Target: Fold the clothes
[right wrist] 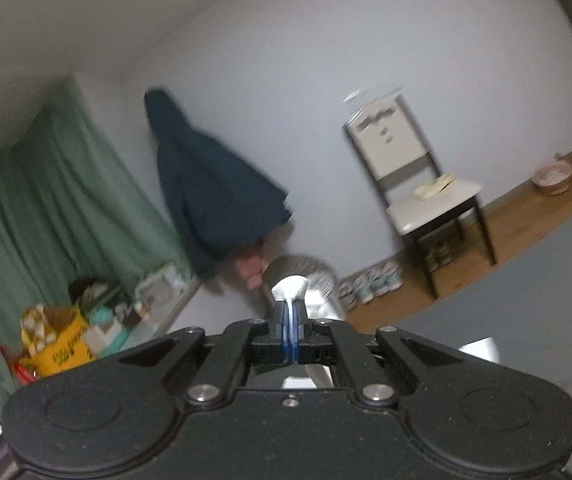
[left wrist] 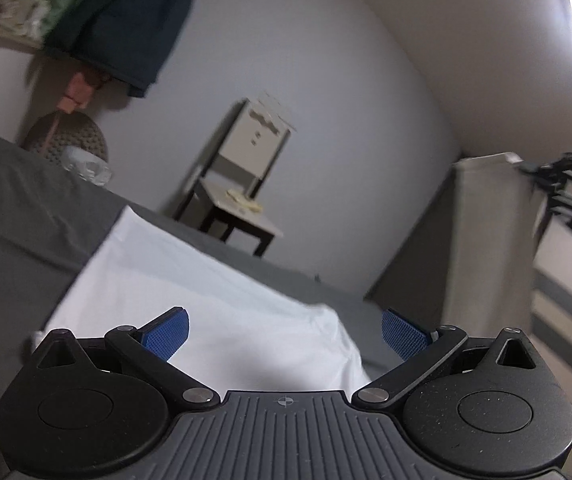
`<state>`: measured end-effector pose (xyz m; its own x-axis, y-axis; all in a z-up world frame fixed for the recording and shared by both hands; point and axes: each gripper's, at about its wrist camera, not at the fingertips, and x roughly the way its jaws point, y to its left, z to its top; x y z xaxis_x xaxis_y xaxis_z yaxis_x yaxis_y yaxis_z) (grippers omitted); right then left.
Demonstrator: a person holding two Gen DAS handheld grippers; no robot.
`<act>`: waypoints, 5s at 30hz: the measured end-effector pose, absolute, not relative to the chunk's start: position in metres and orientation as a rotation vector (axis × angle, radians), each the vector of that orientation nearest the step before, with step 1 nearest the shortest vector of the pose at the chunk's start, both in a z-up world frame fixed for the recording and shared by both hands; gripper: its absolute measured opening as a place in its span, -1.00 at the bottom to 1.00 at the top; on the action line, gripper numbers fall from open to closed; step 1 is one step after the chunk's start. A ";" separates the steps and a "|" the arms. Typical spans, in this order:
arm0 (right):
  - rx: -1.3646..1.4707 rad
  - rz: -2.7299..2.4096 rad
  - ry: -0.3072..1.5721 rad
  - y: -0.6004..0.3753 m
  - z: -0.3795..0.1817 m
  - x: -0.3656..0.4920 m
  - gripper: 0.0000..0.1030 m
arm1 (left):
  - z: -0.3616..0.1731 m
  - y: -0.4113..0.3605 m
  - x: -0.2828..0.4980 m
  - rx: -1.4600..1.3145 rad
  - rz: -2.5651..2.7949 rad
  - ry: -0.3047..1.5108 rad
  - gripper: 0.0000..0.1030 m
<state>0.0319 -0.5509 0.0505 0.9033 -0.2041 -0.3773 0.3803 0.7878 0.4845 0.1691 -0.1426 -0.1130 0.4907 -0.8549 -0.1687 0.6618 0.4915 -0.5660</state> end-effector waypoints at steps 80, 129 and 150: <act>-0.033 0.133 0.754 -0.377 -0.125 0.272 -0.43 | -0.172 -0.128 0.224 -0.577 -0.697 0.606 1.00; 0.940 -0.149 0.557 -0.585 -0.113 -0.130 0.33 | -0.151 -0.278 -0.001 -0.210 -1.271 0.966 1.00; 0.512 0.744 1.129 -0.602 -0.161 0.037 0.44 | -0.174 -0.352 -0.068 0.147 -1.046 0.833 -0.16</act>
<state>0.0367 -0.6015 -0.1608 0.2344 0.7525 -0.6155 -0.2682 0.6586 0.7030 -0.0685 -0.3520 -0.1744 0.2331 -0.7053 -0.6695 0.8102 0.5216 -0.2674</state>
